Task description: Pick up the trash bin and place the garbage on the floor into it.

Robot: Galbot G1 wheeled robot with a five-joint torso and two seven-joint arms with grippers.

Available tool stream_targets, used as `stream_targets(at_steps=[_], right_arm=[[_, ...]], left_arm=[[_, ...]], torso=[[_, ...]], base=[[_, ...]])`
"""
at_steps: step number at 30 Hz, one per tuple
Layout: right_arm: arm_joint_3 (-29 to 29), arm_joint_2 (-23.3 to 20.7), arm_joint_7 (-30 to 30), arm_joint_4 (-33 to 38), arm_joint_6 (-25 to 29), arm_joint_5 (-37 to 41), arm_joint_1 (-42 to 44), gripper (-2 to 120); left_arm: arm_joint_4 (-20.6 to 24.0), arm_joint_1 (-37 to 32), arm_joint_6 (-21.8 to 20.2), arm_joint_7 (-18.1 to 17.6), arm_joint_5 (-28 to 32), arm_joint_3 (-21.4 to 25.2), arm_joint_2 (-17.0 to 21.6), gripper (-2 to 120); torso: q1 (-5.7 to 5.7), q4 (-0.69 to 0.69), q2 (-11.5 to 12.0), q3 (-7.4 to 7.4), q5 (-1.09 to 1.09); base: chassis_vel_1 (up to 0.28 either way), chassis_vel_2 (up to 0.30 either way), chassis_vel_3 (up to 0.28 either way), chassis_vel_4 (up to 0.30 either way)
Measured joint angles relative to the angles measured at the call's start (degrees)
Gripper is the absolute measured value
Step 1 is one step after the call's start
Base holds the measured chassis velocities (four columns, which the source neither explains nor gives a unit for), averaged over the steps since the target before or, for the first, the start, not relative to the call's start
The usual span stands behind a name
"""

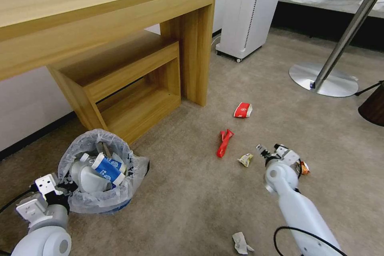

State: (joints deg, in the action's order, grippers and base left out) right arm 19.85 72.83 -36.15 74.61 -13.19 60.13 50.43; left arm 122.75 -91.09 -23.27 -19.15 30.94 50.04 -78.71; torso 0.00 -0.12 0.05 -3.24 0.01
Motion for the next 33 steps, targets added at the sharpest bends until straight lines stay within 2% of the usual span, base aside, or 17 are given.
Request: stream_targets(at_steps=[1,2,7,20,23,33], right_arm=[[-0.2,0.2,0.1,-0.6,0.0,0.0,-0.3,100],[-1.1,1.2,0.8,-4.8,0.0,-0.4,-2.6,100],[-1.6,2.6,1.4,-10.0,-1.4,-0.7,-5.8,100],[-2.2,4.9,3.6,-18.8,-2.2,-2.6,-11.0,100],[-2.2,6.1,5.0,-22.8,-1.8,-3.8,-12.9,98],[-1.8,7.7,7.6,-28.8,-0.3,-6.5,-14.7,93]], left_arm=[[0.0,0.0,0.0,0.0,0.0,0.0,0.0,1],[-0.1,0.0,0.2,0.0,0.0,-0.1,0.0,1],[-0.5,0.5,0.2,0.1,0.0,-0.5,0.2,1],[0.5,-0.1,0.4,0.1,0.1,-0.5,0.2,1],[0.7,-0.3,0.6,0.3,0.2,-0.5,0.6,1],[1.0,0.0,0.8,0.4,0.5,-0.8,1.1,1]], torso=[[0.0,0.0,0.0,0.0,0.01],[0.0,0.01,0.0,0.0,-0.01],[0.0,0.0,0.0,0.01,0.0],[0.0,0.0,0.0,0.01,0.0],[0.0,0.01,0.0,0.01,0.0],[0.0,0.0,0.0,0.01,0.0]], base=[[0.0,0.0,0.0,0.0],[0.0,0.0,0.0,0.0],[0.0,0.0,0.0,0.0],[0.0,0.0,0.0,0.0],[0.0,0.0,0.0,0.0],[0.0,0.0,0.0,0.0]])
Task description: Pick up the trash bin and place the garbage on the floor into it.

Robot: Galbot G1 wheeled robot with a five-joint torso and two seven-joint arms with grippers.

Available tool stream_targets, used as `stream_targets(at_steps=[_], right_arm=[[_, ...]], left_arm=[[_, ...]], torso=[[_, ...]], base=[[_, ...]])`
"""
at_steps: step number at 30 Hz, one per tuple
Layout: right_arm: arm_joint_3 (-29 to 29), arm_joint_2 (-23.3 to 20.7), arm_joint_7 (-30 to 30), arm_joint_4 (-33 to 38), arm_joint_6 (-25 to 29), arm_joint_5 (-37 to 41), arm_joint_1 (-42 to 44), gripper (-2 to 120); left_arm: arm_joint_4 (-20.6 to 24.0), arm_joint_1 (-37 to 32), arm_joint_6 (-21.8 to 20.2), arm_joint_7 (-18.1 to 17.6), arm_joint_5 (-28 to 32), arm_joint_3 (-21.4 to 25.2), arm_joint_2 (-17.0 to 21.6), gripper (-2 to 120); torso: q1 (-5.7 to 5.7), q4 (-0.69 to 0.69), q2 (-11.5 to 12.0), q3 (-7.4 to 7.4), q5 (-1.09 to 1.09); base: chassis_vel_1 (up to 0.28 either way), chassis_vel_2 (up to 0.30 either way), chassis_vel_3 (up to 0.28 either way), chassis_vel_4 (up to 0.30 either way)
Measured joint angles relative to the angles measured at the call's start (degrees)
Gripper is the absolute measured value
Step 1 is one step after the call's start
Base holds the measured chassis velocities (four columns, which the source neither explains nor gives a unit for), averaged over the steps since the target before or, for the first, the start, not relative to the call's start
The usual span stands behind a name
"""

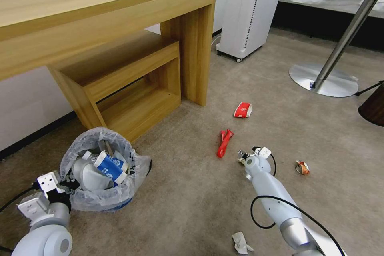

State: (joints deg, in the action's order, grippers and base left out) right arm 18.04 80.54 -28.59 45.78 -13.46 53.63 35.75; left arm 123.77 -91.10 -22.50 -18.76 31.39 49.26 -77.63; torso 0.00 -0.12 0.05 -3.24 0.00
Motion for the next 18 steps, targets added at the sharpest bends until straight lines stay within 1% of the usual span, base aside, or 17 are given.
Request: stream_targets(at_steps=[2,3,6,7,8,9,10,11,14,15,18], right_arm=[[0.2,0.2,0.7,-1.3,0.4,-0.6,-0.4,87],[0.2,0.2,0.7,-1.3,0.4,-0.6,-0.4,87],[0.2,0.5,1.7,-2.3,1.0,-1.5,-0.5,72],[0.2,0.5,1.7,-2.3,1.0,-1.5,-0.5,72],[0.2,0.5,2.0,-2.6,1.2,-1.8,-0.5,69],[0.2,0.5,2.4,-2.7,1.4,-2.3,-0.5,62],[0.2,0.5,2.5,-2.7,1.6,-2.5,-0.4,59],[0.2,0.5,2.5,-2.7,1.6,-2.5,-0.4,59],[-0.1,0.5,3.2,-2.9,2.1,-3.7,0.0,43],[-0.1,0.5,3.2,-2.9,2.1,-3.7,0.0,43],[-0.2,0.4,3.8,-3.2,2.7,-4.5,0.2,30]], left_arm=[[0.1,-0.1,0.2,0.2,0.0,-0.2,0.0,1],[0.1,-0.1,0.2,0.2,0.0,-0.2,0.0,1],[0.3,-0.3,0.5,0.4,0.0,-0.3,0.0,1],[0.3,-0.3,0.5,0.4,0.0,-0.3,0.0,1],[0.4,-0.3,0.6,0.5,0.0,-0.3,0.0,1],[0.5,-0.4,0.7,0.6,0.0,-0.4,0.0,1],[0.5,-0.4,0.7,0.6,0.0,-0.4,0.0,1],[0.5,-0.4,0.7,0.6,0.0,-0.4,0.0,1],[0.5,-0.3,1.1,0.8,0.0,-0.6,0.0,1],[0.5,-0.3,1.1,0.8,0.0,-0.6,0.0,1],[0.5,-0.3,1.4,1.0,0.0,-0.9,-0.1,1]], torso=[[0.0,0.0,0.0,0.0,0.0],[0.0,0.0,0.0,0.0,0.0],[0.0,0.0,0.0,0.0,0.0],[0.0,0.0,0.0,0.0,0.0],[0.0,0.0,0.0,0.0,0.0],[0.0,0.0,0.0,0.0,-0.01],[0.0,0.0,0.0,0.0,-0.01],[0.0,0.0,0.0,0.0,-0.01],[0.0,0.0,0.0,0.0,-0.01],[0.0,0.0,0.0,0.0,-0.01],[0.0,0.0,0.0,0.0,0.0]], base=[[0.0,0.0,0.0,0.0],[0.0,0.0,0.0,0.0],[0.0,0.0,0.0,0.0],[0.0,0.0,0.0,0.0],[0.0,0.0,0.0,0.0],[0.0,0.0,0.0,0.0],[0.0,0.0,0.0,0.0],[0.0,0.0,0.0,0.0],[0.0,0.0,0.0,0.0],[0.0,0.0,0.0,0.0],[0.0,0.0,0.0,0.0]])
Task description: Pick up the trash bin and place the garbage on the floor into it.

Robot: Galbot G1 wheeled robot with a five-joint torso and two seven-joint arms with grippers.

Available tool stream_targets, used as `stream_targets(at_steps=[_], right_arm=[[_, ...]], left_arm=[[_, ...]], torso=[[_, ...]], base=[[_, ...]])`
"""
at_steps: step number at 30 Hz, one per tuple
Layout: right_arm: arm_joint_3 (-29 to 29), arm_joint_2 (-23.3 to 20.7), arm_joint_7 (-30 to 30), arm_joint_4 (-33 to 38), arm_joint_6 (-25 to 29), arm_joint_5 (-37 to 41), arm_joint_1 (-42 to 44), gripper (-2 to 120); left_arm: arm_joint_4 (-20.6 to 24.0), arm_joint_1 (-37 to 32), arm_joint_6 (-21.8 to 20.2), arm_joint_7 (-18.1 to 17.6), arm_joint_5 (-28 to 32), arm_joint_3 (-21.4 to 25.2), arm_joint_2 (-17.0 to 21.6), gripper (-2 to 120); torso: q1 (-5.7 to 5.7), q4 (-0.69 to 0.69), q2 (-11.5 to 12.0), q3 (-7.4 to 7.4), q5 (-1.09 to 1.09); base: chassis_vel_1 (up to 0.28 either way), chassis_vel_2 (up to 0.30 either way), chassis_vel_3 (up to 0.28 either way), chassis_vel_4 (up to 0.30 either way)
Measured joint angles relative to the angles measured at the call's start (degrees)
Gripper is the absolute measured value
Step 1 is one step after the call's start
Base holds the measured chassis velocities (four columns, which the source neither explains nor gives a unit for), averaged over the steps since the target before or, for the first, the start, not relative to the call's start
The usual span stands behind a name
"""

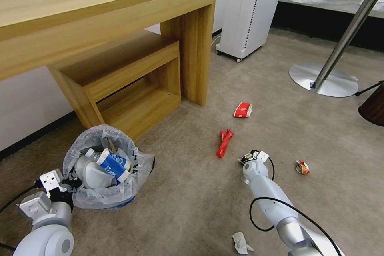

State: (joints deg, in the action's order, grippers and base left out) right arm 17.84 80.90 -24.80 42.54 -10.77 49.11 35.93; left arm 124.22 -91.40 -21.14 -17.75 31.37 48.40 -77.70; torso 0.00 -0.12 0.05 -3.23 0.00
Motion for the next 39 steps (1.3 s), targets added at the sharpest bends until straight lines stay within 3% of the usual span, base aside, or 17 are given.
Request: stream_targets(at_steps=[7,12,15,23,26,31,33,39], right_arm=[[-0.1,-0.2,0.8,-0.3,0.6,-1.2,0.5,18],[-1.0,-0.5,1.0,0.4,0.8,-2.0,1.5,2],[-1.6,-0.9,1.2,1.8,1.0,-2.0,2.3,0],[-5.4,-5.7,8.2,15.8,7.1,-1.9,10.4,0],[-7.4,-8.5,12.6,25.3,12.7,-2.7,15.0,0],[-9.6,-11.7,16.8,35.1,18.3,-3.9,17.5,0],[-12.3,-15.7,19.3,42.7,21.2,-4.5,18.3,0],[-17.3,-21.3,20.7,53.0,23.0,-5.1,17.8,0]], left_arm=[[-0.4,0.1,0.4,0.2,-0.1,-0.3,-0.1,1],[-0.8,0.5,0.6,0.3,-0.1,-0.4,-0.1,1],[-1.1,0.8,0.6,0.3,-0.1,-0.4,-0.1,1],[-2.9,1.6,0.6,0.2,-0.1,-0.4,0.1,1],[-3.3,1.9,0.3,0.0,-0.2,-0.4,0.1,1],[-3.5,2.1,0.0,-0.2,-0.2,-0.6,0.0,1],[-3.7,2.1,-0.3,-0.3,-0.2,-0.7,0.0,1],[-3.7,2.1,-0.4,-0.4,-0.2,-0.7,0.2,1]], torso=[[0.0,0.0,0.0,0.0,0.0],[0.0,0.01,0.0,0.0,0.0],[0.0,0.0,0.0,0.0,0.0],[0.0,0.0,0.0,0.0,0.0],[0.0,-0.01,0.0,0.0,-0.01],[0.0,0.0,0.0,0.0,0.0],[0.0,0.0,0.0,0.0,0.02],[0.0,-0.01,0.0,0.0,0.0]], base=[[0.0,0.0,0.0,0.0],[0.0,0.0,0.0,0.0],[0.0,0.0,0.0,0.0],[0.0,0.0,0.0,0.0],[0.0,0.0,0.0,0.0],[0.0,0.0,0.0,0.0],[0.0,0.0,0.0,0.0],[0.0,0.0,0.0,0.0]])
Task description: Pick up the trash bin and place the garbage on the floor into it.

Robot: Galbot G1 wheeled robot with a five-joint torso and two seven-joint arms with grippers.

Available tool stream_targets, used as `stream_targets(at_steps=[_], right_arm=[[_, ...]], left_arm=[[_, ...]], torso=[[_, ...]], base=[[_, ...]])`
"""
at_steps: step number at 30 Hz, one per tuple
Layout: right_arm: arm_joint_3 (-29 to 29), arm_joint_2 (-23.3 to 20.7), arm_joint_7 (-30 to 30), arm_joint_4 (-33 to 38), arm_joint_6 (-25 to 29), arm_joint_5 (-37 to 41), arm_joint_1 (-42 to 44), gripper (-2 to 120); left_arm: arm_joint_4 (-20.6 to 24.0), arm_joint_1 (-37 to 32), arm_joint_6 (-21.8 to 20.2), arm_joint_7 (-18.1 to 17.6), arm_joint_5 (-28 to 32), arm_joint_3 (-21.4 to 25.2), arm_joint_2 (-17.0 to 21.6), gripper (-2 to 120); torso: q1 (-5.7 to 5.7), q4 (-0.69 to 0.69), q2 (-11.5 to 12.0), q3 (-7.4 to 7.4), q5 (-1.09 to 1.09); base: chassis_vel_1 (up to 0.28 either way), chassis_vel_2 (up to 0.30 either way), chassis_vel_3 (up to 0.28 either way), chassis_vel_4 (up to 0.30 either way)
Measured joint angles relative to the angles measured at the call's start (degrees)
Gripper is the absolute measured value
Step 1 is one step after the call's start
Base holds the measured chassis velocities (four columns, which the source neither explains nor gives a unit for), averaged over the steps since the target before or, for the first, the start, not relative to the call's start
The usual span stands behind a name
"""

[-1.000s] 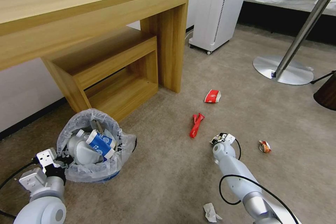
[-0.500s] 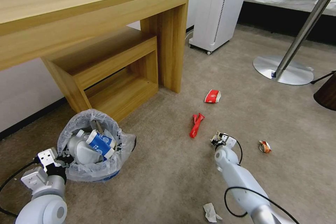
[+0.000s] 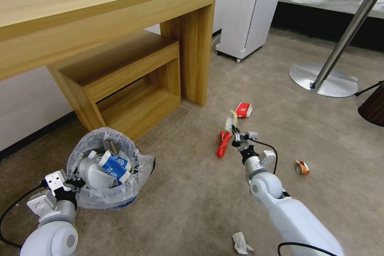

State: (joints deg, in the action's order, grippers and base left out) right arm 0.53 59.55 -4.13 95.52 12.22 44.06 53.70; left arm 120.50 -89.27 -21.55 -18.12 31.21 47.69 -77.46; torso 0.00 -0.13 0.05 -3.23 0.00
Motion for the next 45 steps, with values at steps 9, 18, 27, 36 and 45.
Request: stream_targets(at_steps=[9,18,27,36,45], right_arm=[[-15.7,-9.0,-1.6,16.9,-4.0,2.9,-9.5,0],[-37.5,-8.1,-14.6,22.3,-15.8,14.2,-25.9,0],[-48.1,-1.2,-22.6,19.7,-20.1,21.8,-37.9,0],[-53.5,8.4,-26.8,13.3,-23.3,26.5,-41.4,0],[-56.3,13.6,-30.8,9.9,-25.1,28.7,-40.9,0]], left_arm=[[0.0,0.3,-0.5,-0.1,0.0,-0.2,0.0,1],[1.2,0.7,-1.3,-0.2,-0.4,-0.8,-0.7,1],[1.9,0.6,-1.3,-0.2,-0.4,-0.5,-1.2,1],[2.4,0.6,-1.1,-0.1,-0.2,-0.1,-1.5,1],[2.5,0.7,-0.8,-0.1,0.1,0.2,-1.5,1]], torso=[[0.0,0.01,0.0,-0.01,0.03],[0.0,0.01,0.0,-0.01,0.01],[0.0,0.01,0.0,-0.01,0.02],[0.0,0.02,0.0,-0.01,0.01],[0.0,0.01,0.0,-0.01,0.01]], base=[[0.0,0.0,0.0,0.0],[0.0,0.0,0.0,0.0],[0.0,0.0,0.0,0.0],[0.0,0.0,0.0,0.0],[0.0,0.0,0.0,0.0]])
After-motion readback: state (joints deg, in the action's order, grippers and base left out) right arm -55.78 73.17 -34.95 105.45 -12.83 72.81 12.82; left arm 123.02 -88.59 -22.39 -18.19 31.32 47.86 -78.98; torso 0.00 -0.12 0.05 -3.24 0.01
